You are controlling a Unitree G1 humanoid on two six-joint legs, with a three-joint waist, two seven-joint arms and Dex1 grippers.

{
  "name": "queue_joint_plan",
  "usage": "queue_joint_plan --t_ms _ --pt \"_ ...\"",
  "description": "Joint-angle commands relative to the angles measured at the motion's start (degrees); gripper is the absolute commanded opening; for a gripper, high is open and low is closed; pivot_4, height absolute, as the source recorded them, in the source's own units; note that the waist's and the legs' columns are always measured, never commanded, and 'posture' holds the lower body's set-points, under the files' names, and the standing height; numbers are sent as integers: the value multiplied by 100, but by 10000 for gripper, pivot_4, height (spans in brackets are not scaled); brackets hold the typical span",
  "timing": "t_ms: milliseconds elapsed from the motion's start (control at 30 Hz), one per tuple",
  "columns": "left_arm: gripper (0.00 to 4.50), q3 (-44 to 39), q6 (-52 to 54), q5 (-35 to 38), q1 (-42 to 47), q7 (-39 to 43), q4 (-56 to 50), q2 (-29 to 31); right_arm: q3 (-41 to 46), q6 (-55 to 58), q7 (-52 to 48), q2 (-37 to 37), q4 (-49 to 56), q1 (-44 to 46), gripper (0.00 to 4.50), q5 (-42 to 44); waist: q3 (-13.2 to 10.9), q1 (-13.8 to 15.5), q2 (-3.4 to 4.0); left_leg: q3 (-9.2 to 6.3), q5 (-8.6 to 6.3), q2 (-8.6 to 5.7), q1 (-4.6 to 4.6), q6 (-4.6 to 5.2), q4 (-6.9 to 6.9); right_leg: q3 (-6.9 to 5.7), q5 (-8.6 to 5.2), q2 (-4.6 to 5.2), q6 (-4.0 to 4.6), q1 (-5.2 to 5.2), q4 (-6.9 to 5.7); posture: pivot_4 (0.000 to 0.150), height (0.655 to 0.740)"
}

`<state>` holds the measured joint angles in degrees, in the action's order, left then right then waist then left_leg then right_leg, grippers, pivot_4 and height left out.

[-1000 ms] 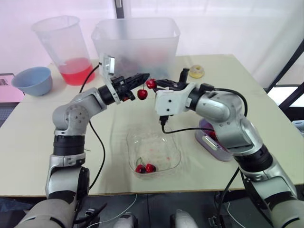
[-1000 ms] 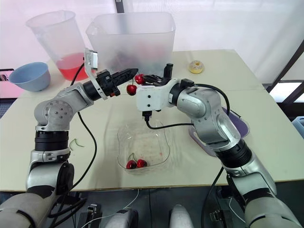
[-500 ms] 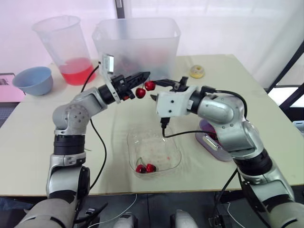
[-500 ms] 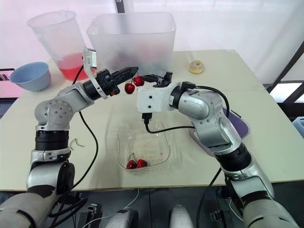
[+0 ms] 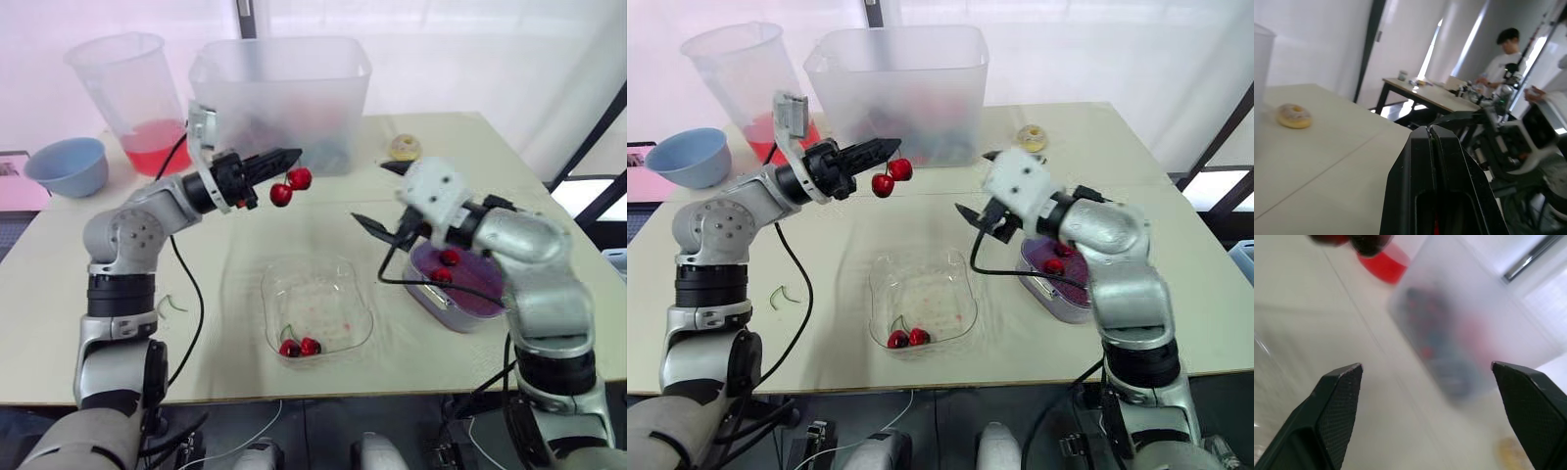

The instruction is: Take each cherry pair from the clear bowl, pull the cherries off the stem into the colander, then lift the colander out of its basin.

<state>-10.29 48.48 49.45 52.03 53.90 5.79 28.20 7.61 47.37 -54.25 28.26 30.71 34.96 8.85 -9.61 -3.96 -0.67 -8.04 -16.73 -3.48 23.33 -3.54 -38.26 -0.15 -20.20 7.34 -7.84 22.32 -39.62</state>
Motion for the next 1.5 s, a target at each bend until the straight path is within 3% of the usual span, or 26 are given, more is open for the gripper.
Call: queue_joint_plan --t_ms 33,100,167,267,567,967,1000,1067,1133,1233,1500 --pt "0 -13 129 337 -7 456 -457 135 785 1558 -164 -232 501 0 44789 1646 0 1 0 -1 0 1 0 0 0 0 0 0 0 2 0 1500 7400" --pt "0 38 164 378 -57 626 -566 181 1473 2923 -192 -561 525 194 44789 2834 0 4 1 -4 0 1 -1 0 -1 1 0 1 0 -2 1 1500 7400" --pt "0 95 242 404 -106 756 -630 241 1778 3552 33 -810 493 337 44789 3311 1 1 2 -6 0 3 -3 0 -2 1 0 1 0 -6 1 1500 7400" --pt "0 235 350 390 -191 994 -667 323 1553 3773 440 -795 441 301 44789 3455 2 -1 3 -9 0 2 -9 0 0 1 0 1 0 -5 0 1500 7400" --pt "0 558 305 228 -248 1008 -751 238 1635 4437 1535 -1543 -92 1363 44789 3996 2 3 4 -9 0 3 -9 0 0 6 0 4 0 3 -17 1500 7400" --pt "0 445 352 353 -364 642 -907 78 1334 4395 2076 -1521 -254 1286 44789 4460 2 -11 4 -8 0 0 -8 0 -2 6 0 21 0 10 -33 1500 7400" --pt "0 443 353 364 -372 630 -920 75 1327 4380 2103 -1502 -269 1271 39058 4487 2 -7 4 -8 0 0 -8 0 -2 6 0 21 0 10 -34 1500 7400" --pt "0 438 356 378 -385 616 -940 73 1350 4369 2178 -1502 -304 1253 31752 4561 2 -3 4 -8 0 0 -8 0 -3 6 0 21 0 9 -34 1500 7400" --pt "0 430 361 397 -389 593 -935 61 1359 4338 2252 -1494 -336 1238 20403 4619 2 -6 4 -8 0 -2 -8 0 -3 6 0 23 0 9 -34 1500 7400" --pt "0 440 370 429 -443 551 -972 39 1357 4309 2331 -1469 -360 1225 8495 4705 2 -10 4 -8 0 -1 -8 0 -2 6 0 22 0 10 -34 1500 7400" --pt "0 453 310 461 -438 521 -951 26 1350 4208 2518 -1352 -459 1172 8495 4997 2 -6 4 -7 0 -1 -8 0 -2 6 0 22 0 9 -34 1500 7400"
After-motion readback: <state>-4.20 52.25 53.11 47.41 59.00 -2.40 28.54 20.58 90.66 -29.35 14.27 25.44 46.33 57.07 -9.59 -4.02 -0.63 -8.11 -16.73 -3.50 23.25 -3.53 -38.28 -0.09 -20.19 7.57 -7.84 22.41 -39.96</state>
